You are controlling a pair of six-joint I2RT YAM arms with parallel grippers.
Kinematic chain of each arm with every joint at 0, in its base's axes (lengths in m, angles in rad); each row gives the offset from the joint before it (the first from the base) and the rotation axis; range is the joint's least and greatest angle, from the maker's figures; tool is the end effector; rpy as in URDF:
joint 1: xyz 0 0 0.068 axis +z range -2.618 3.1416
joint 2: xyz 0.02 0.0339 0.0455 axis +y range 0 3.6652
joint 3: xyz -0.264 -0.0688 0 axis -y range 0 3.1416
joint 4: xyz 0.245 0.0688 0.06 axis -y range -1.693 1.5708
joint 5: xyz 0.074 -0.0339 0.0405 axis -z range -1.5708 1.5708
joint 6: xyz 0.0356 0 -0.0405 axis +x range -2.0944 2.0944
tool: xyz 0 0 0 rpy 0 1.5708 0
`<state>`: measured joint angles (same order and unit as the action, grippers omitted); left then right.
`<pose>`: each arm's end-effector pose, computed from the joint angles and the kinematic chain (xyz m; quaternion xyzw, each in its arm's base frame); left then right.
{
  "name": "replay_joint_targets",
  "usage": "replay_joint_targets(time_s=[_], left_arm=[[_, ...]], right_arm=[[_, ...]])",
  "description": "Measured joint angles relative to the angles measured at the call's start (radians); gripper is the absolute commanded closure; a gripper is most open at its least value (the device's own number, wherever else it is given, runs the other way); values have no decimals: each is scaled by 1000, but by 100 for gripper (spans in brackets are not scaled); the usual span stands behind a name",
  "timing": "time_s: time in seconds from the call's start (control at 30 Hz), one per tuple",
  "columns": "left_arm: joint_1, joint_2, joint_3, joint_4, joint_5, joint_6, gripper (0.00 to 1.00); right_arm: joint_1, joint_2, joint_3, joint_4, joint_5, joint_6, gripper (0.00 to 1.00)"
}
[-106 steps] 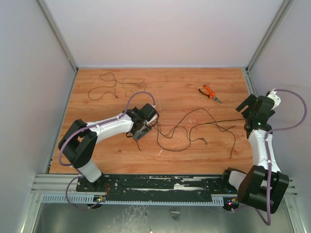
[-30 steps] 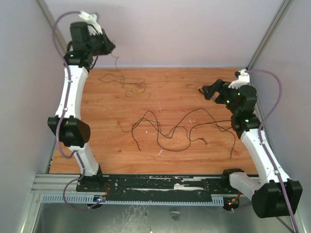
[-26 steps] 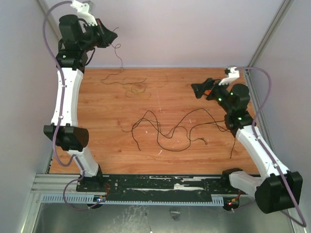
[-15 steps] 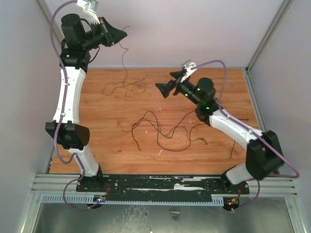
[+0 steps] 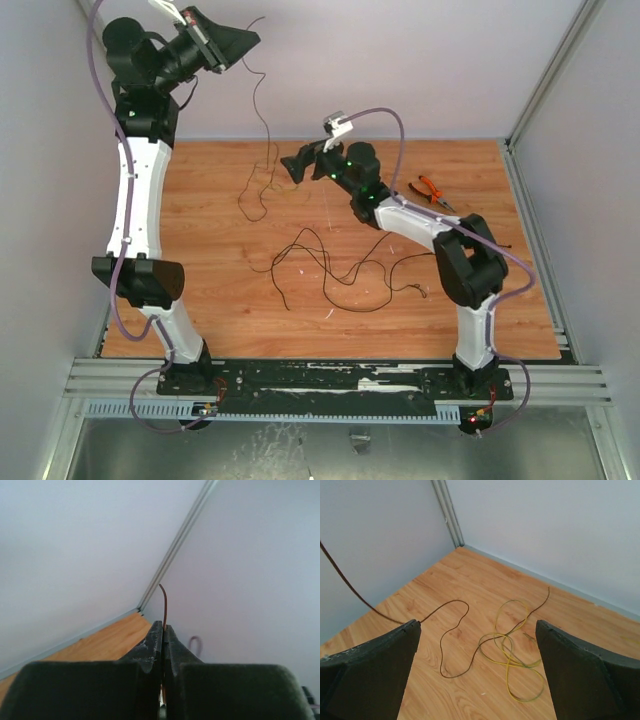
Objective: Zip-tie the wires
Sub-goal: Pick up the cable at the center of the board, then straighten the cable at the center of the board.
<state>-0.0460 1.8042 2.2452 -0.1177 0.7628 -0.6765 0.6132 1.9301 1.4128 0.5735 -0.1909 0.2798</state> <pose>0.3701 -0.0417 0.5609 0.1192 0.6091 -0.4696 0.6279 0.3758 0.2727 0.2977 -0.1818 0.6629 0.3714 0.6242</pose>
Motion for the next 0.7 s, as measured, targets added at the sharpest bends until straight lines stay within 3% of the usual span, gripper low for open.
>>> replay_joint_targets(time_s=[0.33, 0.7], left_arm=[[47, 2, 67, 214, 29, -200, 100], [92, 2, 66, 313, 25, -330, 100]], right_arm=[[55, 226, 161, -50, 23, 25, 1], [98, 471, 430, -110, -19, 84, 1]])
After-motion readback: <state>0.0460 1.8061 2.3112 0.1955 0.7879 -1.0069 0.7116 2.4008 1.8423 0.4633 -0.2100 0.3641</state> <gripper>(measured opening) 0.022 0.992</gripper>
